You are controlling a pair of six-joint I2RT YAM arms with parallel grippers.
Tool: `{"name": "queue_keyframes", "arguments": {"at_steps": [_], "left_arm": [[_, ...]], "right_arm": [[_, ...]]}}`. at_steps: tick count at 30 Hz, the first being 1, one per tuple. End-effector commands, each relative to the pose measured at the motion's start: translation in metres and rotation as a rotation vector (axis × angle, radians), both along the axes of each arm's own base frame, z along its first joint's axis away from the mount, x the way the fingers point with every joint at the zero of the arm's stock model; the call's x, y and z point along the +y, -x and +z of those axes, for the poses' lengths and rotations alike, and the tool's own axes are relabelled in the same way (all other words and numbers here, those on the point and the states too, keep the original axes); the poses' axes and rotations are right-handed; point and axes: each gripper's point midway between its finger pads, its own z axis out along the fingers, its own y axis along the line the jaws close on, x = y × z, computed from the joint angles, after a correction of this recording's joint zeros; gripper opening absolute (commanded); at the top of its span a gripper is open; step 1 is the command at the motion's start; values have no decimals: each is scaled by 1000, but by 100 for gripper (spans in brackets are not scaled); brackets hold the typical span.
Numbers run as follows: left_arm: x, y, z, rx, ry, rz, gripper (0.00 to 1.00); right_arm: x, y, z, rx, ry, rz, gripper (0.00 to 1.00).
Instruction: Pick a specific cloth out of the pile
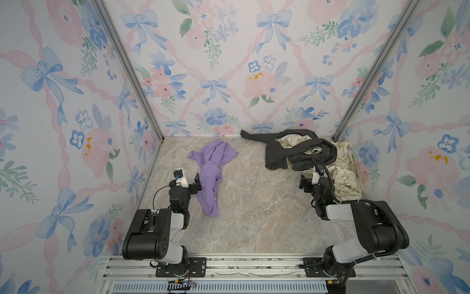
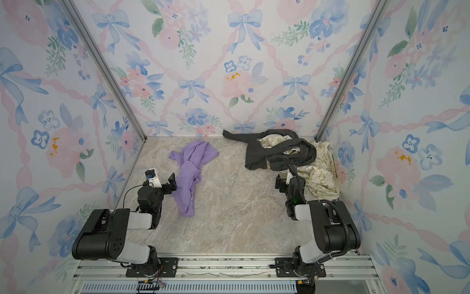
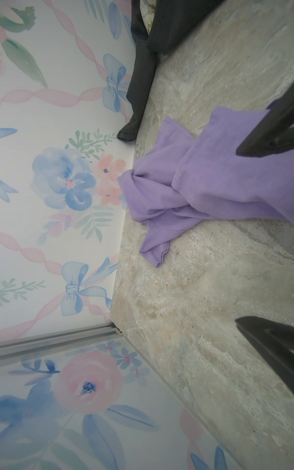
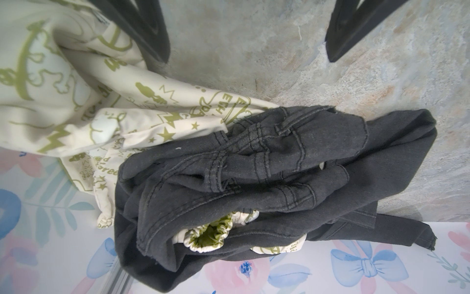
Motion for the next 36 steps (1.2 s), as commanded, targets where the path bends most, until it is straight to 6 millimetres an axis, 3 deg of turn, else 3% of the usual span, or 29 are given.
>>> {"name": "queue_keyframes", "arguments": {"at_steps": [1,4,36], "left_arm": [[-13,3,3,-32,-57,-51,98],[-15,7,-4,-39,-81,-21,98],[-17,5,-2,-44,-115,9,98]], "right_arm": [[0,-1,3,-18,8,10,97],[1,-1,3,-18,7,11,97],[0,-2,3,-19,6,11,97]]}}
